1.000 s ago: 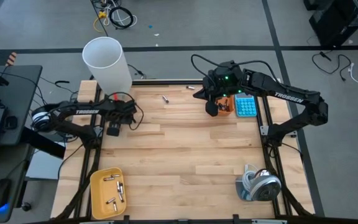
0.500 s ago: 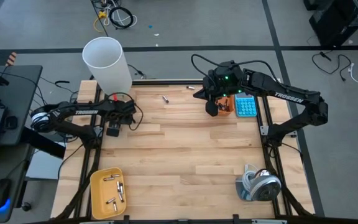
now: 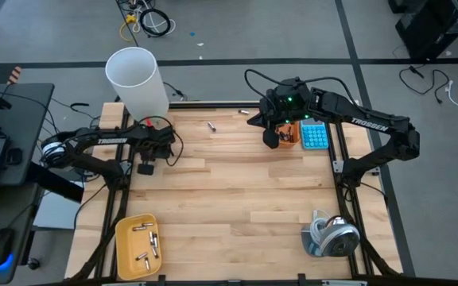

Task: Sort batteries
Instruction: Put the silver battery into the yellow bin

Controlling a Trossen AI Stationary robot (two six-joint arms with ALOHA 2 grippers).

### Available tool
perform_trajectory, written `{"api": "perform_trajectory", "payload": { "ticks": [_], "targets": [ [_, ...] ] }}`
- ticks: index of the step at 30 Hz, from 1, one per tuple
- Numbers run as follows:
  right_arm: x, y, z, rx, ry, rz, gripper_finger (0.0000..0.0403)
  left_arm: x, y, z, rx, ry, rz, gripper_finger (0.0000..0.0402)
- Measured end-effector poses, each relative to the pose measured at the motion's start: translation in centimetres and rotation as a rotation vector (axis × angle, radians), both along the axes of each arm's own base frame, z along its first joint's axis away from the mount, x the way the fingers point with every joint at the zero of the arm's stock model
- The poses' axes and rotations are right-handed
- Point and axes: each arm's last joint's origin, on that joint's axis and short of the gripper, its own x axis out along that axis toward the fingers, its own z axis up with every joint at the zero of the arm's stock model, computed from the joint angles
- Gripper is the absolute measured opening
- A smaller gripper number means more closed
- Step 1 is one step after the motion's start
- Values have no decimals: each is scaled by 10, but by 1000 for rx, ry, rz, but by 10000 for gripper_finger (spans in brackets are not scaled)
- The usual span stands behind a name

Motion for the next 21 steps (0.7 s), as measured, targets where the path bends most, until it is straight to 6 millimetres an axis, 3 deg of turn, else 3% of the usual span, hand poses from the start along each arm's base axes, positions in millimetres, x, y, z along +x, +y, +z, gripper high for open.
{"api": "perform_trajectory", "payload": {
  "ticks": [11, 16, 21],
  "targets": [
    [0, 0, 0, -4, 5, 4, 0, 8, -2, 20, -33, 0, 67, 15],
    [-1, 0, -1, -4, 11, 4, 0, 24, -15, 44, -146, -99, 90, 15],
    [-1, 0, -1, -3, 12, 4, 0, 41, -41, 80, -233, -205, 30, 15]
  ]
}}
